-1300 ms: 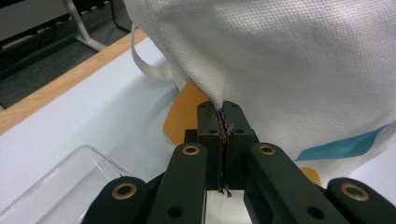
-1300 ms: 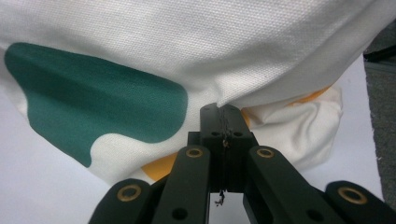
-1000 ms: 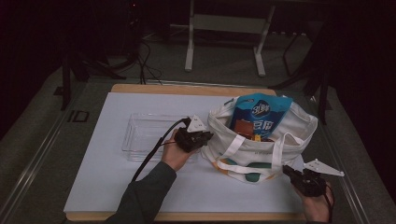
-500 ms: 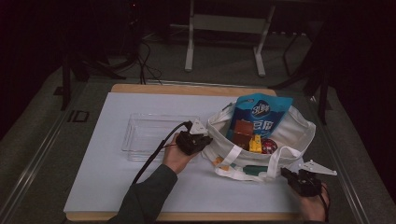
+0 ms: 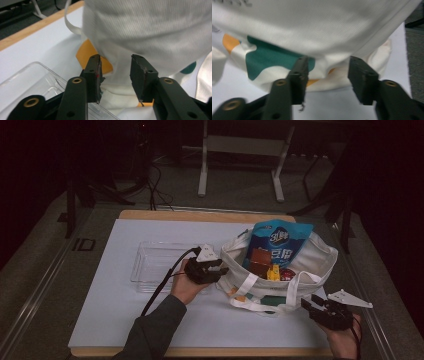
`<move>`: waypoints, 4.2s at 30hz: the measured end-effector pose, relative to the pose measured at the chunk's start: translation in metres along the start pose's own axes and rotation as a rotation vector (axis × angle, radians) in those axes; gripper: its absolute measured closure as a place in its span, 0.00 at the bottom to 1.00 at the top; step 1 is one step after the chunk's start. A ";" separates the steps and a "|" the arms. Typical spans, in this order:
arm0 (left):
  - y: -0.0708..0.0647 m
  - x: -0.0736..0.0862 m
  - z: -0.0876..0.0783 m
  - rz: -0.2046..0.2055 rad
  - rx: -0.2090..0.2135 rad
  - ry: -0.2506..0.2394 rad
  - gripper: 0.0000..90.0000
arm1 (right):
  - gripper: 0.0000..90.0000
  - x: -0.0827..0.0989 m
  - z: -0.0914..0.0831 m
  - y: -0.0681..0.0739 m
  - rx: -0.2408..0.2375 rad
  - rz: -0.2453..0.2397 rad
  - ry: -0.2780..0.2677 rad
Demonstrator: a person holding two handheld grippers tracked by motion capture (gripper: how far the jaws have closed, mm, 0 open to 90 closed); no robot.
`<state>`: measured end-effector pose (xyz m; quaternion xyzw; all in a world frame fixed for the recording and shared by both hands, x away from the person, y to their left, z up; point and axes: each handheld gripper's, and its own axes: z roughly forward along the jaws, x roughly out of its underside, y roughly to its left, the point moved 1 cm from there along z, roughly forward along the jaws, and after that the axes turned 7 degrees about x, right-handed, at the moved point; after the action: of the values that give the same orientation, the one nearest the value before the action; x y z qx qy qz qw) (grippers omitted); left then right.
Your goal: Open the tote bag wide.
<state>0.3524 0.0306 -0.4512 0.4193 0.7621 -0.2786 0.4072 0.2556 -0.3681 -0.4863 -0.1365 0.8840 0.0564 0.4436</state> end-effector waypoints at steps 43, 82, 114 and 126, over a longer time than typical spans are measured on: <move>-0.005 -0.014 0.007 0.070 0.010 0.032 0.97 | 0.99 -0.031 -0.001 -0.020 -0.014 0.096 -0.109; -0.005 0.015 0.036 0.035 -0.023 0.171 0.97 | 1.00 0.003 0.055 -0.019 0.056 0.090 0.127; -0.020 -0.021 -0.003 0.038 0.023 -0.005 0.68 | 1.00 0.006 0.052 -0.019 0.049 0.102 0.121; -0.017 -0.007 0.039 0.049 -0.075 0.149 0.87 | 1.00 0.007 0.053 -0.021 0.036 0.110 0.119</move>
<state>0.3552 -0.0105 -0.4639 0.4417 0.7897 -0.2078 0.3716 0.2987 -0.3774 -0.5236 -0.0830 0.9158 0.0563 0.3888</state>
